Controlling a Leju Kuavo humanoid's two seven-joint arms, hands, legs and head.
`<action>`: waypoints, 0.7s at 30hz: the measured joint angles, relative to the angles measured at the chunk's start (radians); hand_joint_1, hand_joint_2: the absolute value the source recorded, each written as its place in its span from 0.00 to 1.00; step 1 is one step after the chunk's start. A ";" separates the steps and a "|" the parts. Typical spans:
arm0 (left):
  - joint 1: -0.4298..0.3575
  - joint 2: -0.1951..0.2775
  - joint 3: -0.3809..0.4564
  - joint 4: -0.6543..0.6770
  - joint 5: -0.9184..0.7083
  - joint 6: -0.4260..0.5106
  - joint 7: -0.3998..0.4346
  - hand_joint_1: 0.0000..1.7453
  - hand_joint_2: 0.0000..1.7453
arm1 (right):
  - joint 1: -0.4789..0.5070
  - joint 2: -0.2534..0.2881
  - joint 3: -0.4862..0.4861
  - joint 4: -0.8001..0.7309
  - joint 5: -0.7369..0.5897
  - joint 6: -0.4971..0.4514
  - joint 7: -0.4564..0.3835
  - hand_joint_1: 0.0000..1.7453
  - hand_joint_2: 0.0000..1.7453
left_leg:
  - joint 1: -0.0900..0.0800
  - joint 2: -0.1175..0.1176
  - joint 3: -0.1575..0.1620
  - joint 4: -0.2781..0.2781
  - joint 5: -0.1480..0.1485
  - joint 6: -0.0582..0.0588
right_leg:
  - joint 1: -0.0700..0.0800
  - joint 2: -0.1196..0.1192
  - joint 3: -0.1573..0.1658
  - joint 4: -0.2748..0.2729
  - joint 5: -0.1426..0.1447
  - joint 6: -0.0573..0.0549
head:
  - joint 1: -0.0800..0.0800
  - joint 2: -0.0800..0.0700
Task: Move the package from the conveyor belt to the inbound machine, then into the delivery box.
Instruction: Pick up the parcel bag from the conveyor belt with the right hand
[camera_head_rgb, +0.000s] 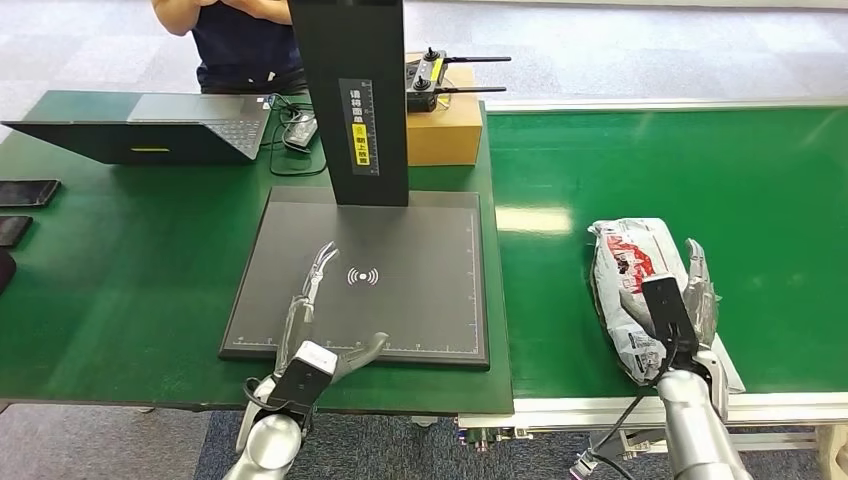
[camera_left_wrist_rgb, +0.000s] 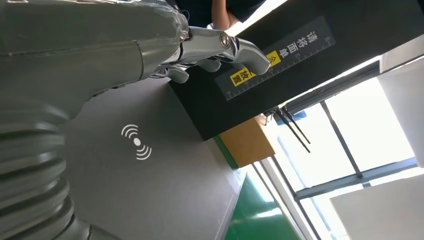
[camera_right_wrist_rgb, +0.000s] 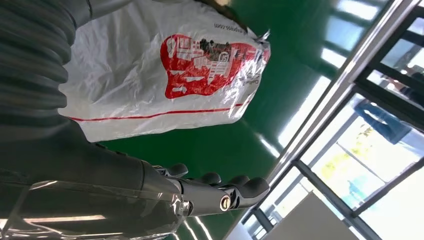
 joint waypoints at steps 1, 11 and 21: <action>-0.001 0.000 -0.001 0.002 0.001 0.002 -0.004 0.00 1.00 | -0.031 -0.006 0.000 0.046 0.013 -0.012 0.007 0.00 1.00 | 0.000 0.000 0.000 0.000 0.000 0.000 | 0.000 0.000 0.000 0.000 0.000 0.000 | 0.000 0.000; -0.007 0.000 -0.010 0.042 0.014 0.023 -0.028 0.00 1.00 | -0.224 -0.033 0.024 0.416 0.124 -0.036 0.141 0.00 1.00 | 0.000 -0.001 -0.001 0.000 0.001 0.000 | 0.000 0.000 0.000 0.000 0.000 0.000 | 0.000 0.000; -0.031 0.000 -0.013 0.120 0.050 0.038 -0.067 0.00 1.00 | -0.246 -0.028 0.124 0.553 0.283 0.084 0.378 0.00 1.00 | 0.000 -0.001 0.000 0.000 0.001 0.000 | 0.000 -0.001 0.000 0.000 0.000 0.000 | 0.000 0.000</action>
